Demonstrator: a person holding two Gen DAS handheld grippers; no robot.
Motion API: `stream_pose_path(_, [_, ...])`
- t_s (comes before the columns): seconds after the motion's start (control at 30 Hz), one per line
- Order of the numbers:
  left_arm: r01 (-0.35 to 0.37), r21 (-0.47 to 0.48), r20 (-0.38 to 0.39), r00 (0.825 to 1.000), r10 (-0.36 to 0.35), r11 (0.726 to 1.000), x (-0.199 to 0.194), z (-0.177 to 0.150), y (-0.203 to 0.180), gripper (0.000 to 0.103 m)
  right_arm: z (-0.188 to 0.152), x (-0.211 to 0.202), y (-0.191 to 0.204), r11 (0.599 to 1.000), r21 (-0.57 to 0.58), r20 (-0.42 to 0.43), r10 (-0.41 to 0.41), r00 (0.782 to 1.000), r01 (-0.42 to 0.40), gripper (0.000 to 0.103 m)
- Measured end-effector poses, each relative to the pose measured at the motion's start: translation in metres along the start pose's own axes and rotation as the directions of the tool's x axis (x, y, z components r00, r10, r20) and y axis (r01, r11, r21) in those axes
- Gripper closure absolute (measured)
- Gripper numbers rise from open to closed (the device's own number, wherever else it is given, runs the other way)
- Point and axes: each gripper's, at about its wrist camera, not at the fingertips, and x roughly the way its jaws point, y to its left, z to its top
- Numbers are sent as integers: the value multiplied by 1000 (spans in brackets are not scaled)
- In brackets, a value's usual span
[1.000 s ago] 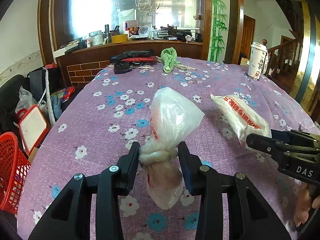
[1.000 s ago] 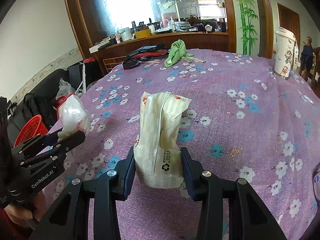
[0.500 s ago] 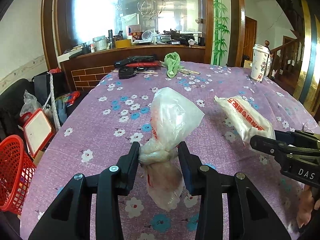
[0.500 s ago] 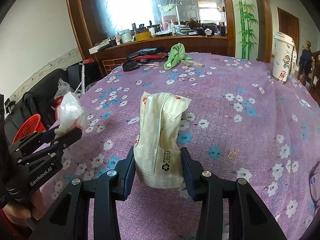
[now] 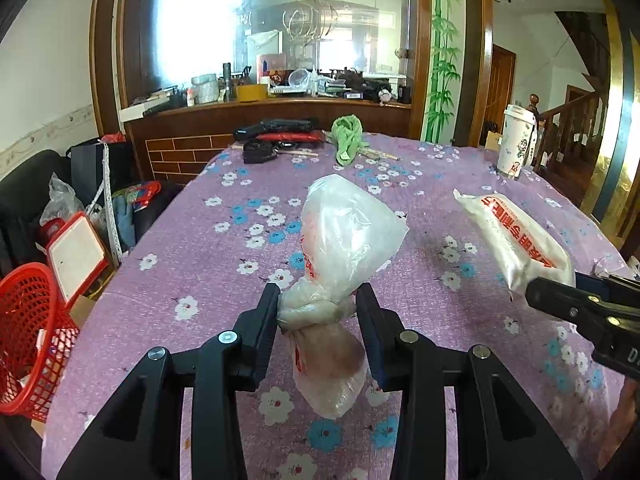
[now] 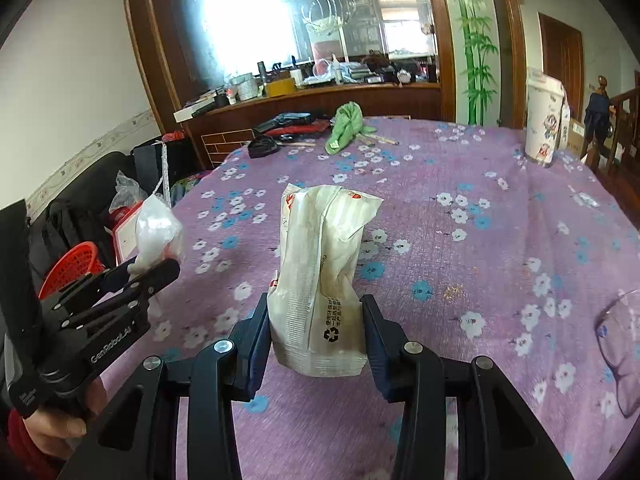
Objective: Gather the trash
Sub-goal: 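Lift the wrapper and plastic bag and carry them toward the red basket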
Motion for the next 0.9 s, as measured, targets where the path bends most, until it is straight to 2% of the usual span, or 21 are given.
stream_pose_path(0.17, [-7,-1,21,1000,7,1000,-23,-2,8,65,-2,-16,21,1000,-28,15,15,1000,-14,57])
stream_pose_path(0.43, [-55,-58,68,996,59,997,-66,-2,54,65,3,-20,77,992,-104,14,74,997,-72,57])
stream_pose_path(0.67, [-137,-152,76,986,150,979,-92,-8,125,65,11,0,145,970,-187,-20,156,988,-157,57])
stream_pose_path(0.9, [-239,-269,32,966,257,933,-107,-25,217,65,17,30,225,927,-275,-84,240,967,-254,57])
